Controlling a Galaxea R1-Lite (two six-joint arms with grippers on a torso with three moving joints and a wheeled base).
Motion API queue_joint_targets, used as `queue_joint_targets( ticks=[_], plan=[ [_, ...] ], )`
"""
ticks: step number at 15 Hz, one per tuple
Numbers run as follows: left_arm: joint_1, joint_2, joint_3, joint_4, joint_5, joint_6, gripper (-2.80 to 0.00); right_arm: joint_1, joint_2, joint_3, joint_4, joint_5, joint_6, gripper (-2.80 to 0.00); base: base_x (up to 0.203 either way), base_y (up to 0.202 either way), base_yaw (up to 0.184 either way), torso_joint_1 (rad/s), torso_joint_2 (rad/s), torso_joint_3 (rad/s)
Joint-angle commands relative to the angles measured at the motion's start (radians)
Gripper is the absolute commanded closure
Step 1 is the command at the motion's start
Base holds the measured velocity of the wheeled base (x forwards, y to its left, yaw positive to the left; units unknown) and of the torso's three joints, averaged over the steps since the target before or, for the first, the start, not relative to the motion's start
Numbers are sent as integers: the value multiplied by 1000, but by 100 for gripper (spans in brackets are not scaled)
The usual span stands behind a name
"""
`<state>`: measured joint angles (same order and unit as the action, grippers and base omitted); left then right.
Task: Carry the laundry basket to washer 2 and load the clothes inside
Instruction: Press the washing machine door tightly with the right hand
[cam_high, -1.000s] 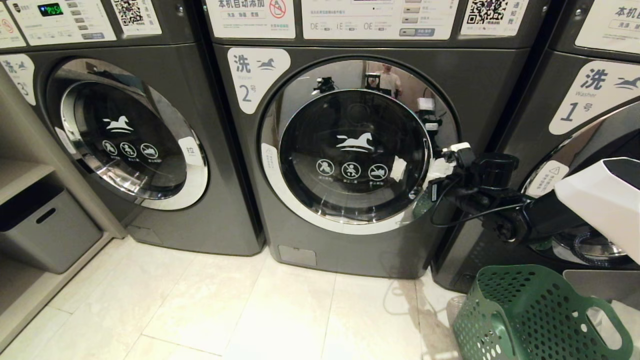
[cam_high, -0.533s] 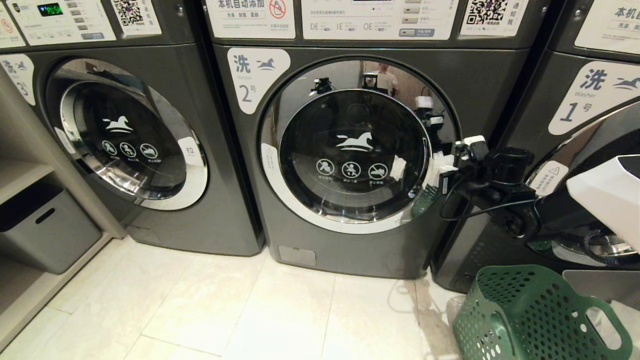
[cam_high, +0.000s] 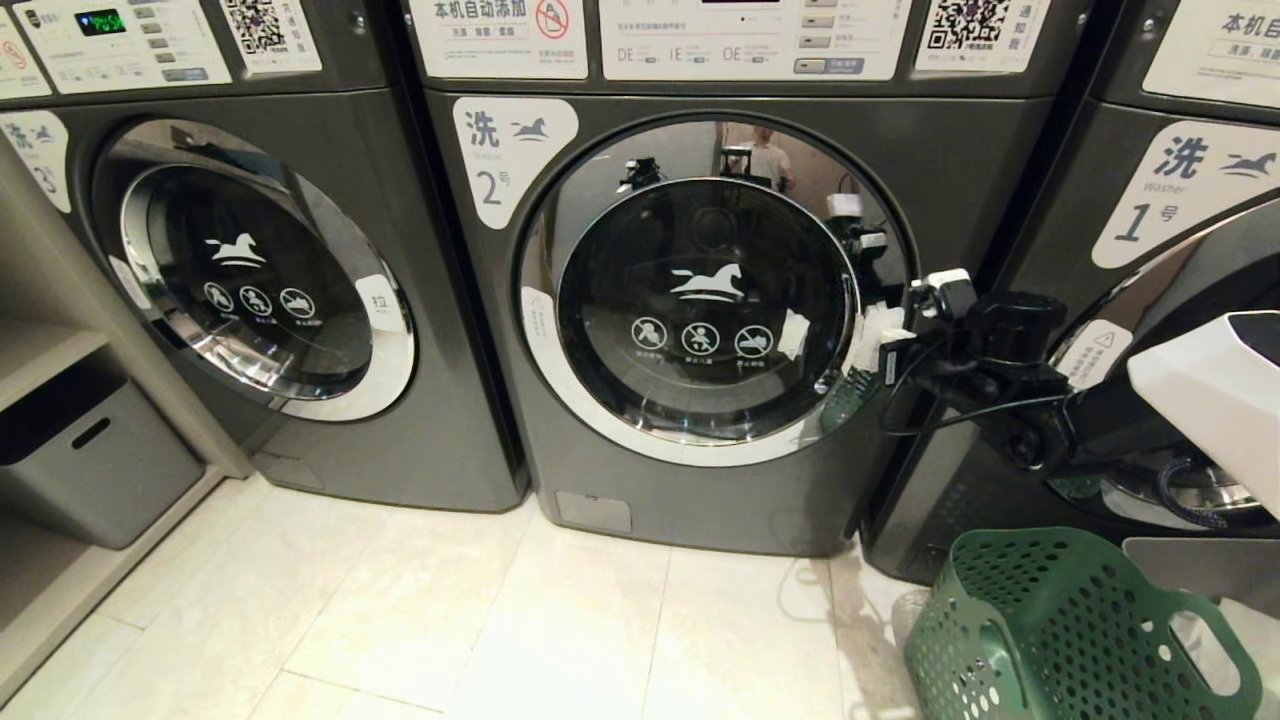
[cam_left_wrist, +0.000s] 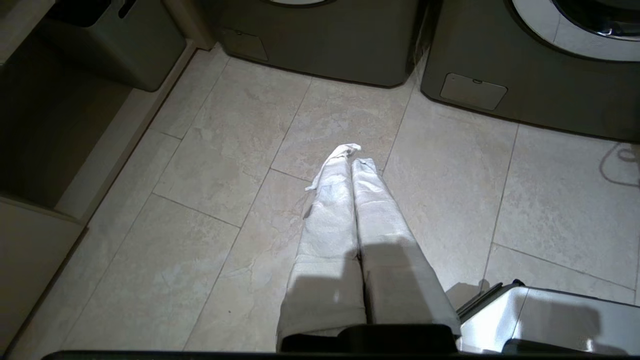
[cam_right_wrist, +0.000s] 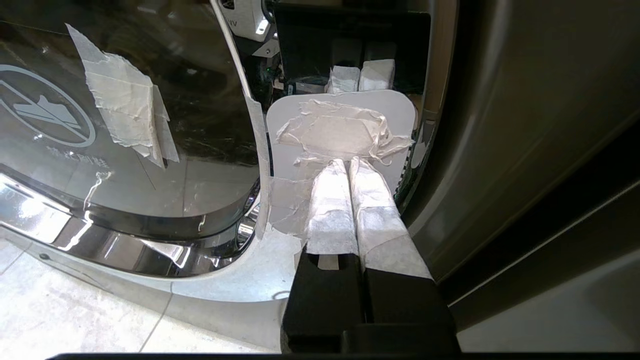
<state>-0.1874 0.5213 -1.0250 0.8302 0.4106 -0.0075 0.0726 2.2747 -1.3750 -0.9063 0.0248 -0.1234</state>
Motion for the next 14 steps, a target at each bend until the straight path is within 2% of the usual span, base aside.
queue_joint_targets(
  ticks=[1, 9, 14],
  plan=[
    [0, -18, 6, 9, 4, 0, 0, 1, 28, -28, -13, 0, -1, 0, 0, 0, 0, 0, 0, 0],
    [0, -57, 23, 17, 5, 1, 0, 0, 36, -32, -13, -2, -1, 0, 0, 0, 0, 0, 0, 0],
    [9, -113, 83, 15, 7, 1, 0, 0, 62, -41, -17, -3, -2, 0, 0, 0, 0, 0, 0, 0]
  ],
)
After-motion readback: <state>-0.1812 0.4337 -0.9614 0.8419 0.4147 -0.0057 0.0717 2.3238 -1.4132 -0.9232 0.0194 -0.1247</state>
